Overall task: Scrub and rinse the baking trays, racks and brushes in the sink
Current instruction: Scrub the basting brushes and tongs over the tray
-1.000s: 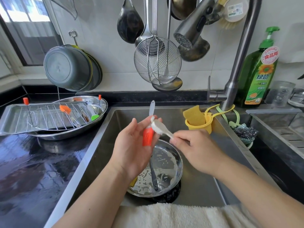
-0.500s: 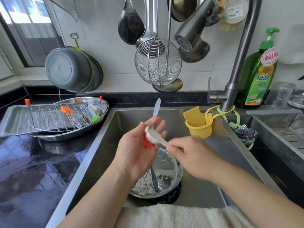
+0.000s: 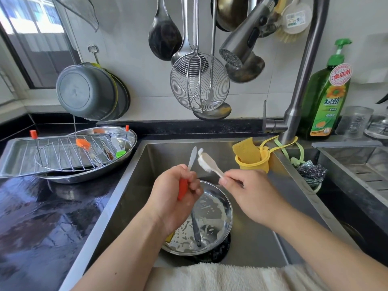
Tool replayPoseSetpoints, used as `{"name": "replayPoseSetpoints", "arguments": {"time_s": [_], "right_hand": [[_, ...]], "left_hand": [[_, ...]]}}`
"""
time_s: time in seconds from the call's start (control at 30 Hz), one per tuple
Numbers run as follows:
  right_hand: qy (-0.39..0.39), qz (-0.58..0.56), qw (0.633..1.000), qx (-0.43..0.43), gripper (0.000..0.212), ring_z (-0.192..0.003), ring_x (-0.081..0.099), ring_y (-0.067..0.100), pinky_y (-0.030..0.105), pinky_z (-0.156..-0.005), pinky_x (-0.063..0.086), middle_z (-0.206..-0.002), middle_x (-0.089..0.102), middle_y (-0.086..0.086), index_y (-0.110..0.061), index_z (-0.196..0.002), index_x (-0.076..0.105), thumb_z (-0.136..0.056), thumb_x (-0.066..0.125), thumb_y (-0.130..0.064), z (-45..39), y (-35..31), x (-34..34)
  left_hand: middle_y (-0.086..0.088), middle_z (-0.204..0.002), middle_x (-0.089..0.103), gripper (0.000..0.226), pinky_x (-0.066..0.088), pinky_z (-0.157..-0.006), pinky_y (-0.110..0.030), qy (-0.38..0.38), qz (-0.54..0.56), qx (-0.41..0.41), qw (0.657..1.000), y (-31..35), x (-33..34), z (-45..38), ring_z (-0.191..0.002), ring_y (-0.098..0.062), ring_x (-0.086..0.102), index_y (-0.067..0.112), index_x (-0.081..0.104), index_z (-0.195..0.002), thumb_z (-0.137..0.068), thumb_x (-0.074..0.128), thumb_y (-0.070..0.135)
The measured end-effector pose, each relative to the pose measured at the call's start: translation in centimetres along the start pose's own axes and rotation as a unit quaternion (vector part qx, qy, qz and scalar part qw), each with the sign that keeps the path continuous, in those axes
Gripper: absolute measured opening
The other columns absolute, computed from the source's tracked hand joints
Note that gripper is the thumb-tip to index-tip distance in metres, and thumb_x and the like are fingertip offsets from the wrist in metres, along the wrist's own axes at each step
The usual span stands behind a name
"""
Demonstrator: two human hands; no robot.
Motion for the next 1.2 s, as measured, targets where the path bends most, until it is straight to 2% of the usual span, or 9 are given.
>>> {"name": "replayPoseSetpoints", "arguments": {"time_s": [0.17, 0.33, 0.5, 0.63, 0.7, 0.77, 0.9, 1.1, 1.2], "right_hand": [[-0.081, 0.019, 0.994, -0.067, 0.033, -0.057, 0.044, 0.014, 0.038, -0.057, 0.037, -0.059, 0.049, -0.005, -0.026, -0.069, 0.056, -0.101, 0.058, -0.033, 0.6, -1.9, 1.2], [-0.077, 0.052, 0.995, -0.026, 0.036, -0.059, 0.047, 0.019, 0.042, -0.059, 0.040, -0.058, 0.049, -0.003, -0.024, -0.066, 0.052, -0.100, 0.058, -0.035, 0.6, -2.1, 1.7], [-0.101, 0.051, 0.993, -0.030, 0.042, -0.057, 0.043, 0.020, 0.045, -0.059, 0.040, -0.056, 0.045, -0.001, -0.024, -0.061, 0.048, -0.101, 0.056, -0.037, 0.8, -2.9, 2.1], [-0.167, 0.040, 0.984, -0.048, 0.041, -0.059, 0.043, 0.025, 0.047, -0.060, 0.040, -0.055, 0.042, 0.000, -0.032, -0.060, 0.051, -0.101, 0.055, -0.038, 1.2, -3.2, 2.0], [-0.171, 0.031, 0.983, -0.053, 0.043, -0.060, 0.043, 0.027, 0.048, -0.060, 0.040, -0.055, 0.040, 0.000, -0.031, -0.058, 0.049, -0.101, 0.054, -0.038, 1.3, -3.3, 1.8], [-0.174, 0.023, 0.983, -0.054, 0.043, -0.059, 0.040, 0.027, 0.047, -0.059, 0.038, -0.055, 0.039, 0.002, -0.023, -0.061, 0.047, -0.101, 0.054, -0.038, 1.3, -3.3, 1.7], [-0.189, 0.015, 0.980, -0.060, 0.044, -0.056, 0.033, 0.017, 0.039, -0.057, 0.032, -0.054, 0.036, 0.001, -0.015, -0.064, 0.046, -0.101, 0.055, -0.036, 1.2, -3.3, 1.6], [-0.227, 0.009, 0.971, -0.081, 0.040, -0.058, 0.037, 0.020, 0.039, -0.058, 0.034, -0.061, 0.044, 0.008, -0.021, -0.064, 0.053, -0.101, 0.058, -0.036, 1.7, -3.7, 1.2], [-0.114, -0.015, 0.991, -0.064, 0.036, -0.053, 0.040, 0.010, 0.035, -0.053, 0.034, -0.056, 0.048, -0.005, -0.031, -0.065, 0.055, -0.101, 0.059, -0.032, 1.1, -3.1, 0.5]], "left_hand": [[-0.019, -0.097, 0.069, 0.022, 0.058, -0.086, -0.041, 0.006, 0.041, -0.021, 0.999, -0.1, 0.4, 0.4, -0.088, -0.031, 0.071, 0.007, 0.062, -0.122, -0.106, 0.049, 0.014], [-0.024, -0.106, 0.070, 0.059, 0.049, -0.104, -0.048, -0.040, 0.108, -0.030, 0.993, -0.1, 1.5, 1.0, -0.114, -0.042, 0.070, 0.007, 0.056, -0.124, -0.108, 0.031, 0.058], [-0.019, -0.099, 0.068, 0.061, 0.046, -0.109, -0.051, -0.038, 0.107, -0.023, 0.993, 0.0, 1.2, 0.8, -0.113, -0.040, 0.069, 0.009, 0.056, -0.122, -0.106, 0.030, 0.062], [-0.013, -0.094, 0.062, 0.041, 0.047, -0.111, -0.051, -0.053, 0.099, -0.017, 0.994, 0.3, 0.9, 0.9, -0.105, -0.035, 0.067, 0.011, 0.062, -0.119, -0.104, 0.048, 0.047], [-0.009, -0.091, 0.060, 0.023, 0.055, -0.100, -0.046, -0.064, 0.093, -0.014, 0.993, 0.3, 1.0, 0.8, -0.093, -0.028, 0.067, 0.012, 0.065, -0.116, -0.098, 0.061, 0.025], [-0.007, -0.090, 0.060, 0.021, 0.058, -0.082, -0.037, -0.071, 0.100, -0.012, 0.992, 0.2, 1.1, 0.6, -0.081, -0.021, 0.063, 0.012, 0.063, -0.120, -0.101, 0.056, 0.011], [-0.006, -0.089, 0.058, 0.018, 0.048, -0.063, -0.024, -0.085, 0.100, 0.004, 0.991, 0.3, 1.1, 0.5, -0.071, -0.014, 0.050, 0.011, 0.060, -0.115, -0.104, 0.047, 0.006], [-0.005, -0.089, 0.056, 0.009, 0.050, -0.065, -0.024, -0.101, 0.090, -0.011, 0.991, 0.5, 0.8, 0.6, -0.071, -0.014, 0.049, 0.011, 0.059, -0.107, -0.105, 0.051, 0.009], [-0.007, -0.087, 0.056, 0.010, 0.061, -0.072, -0.030, -0.091, 0.127, -0.024, 0.987, 0.4, 0.8, 0.5, -0.075, -0.018, 0.057, 0.009, 0.063, -0.101, -0.097, 0.055, 0.005]]}}
Point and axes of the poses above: each hand's wrist, its own z-axis away from the middle knuckle, its own x-axis out of the palm, y = z × x, the point moved 4 cm from there along -z, towards the middle knuckle
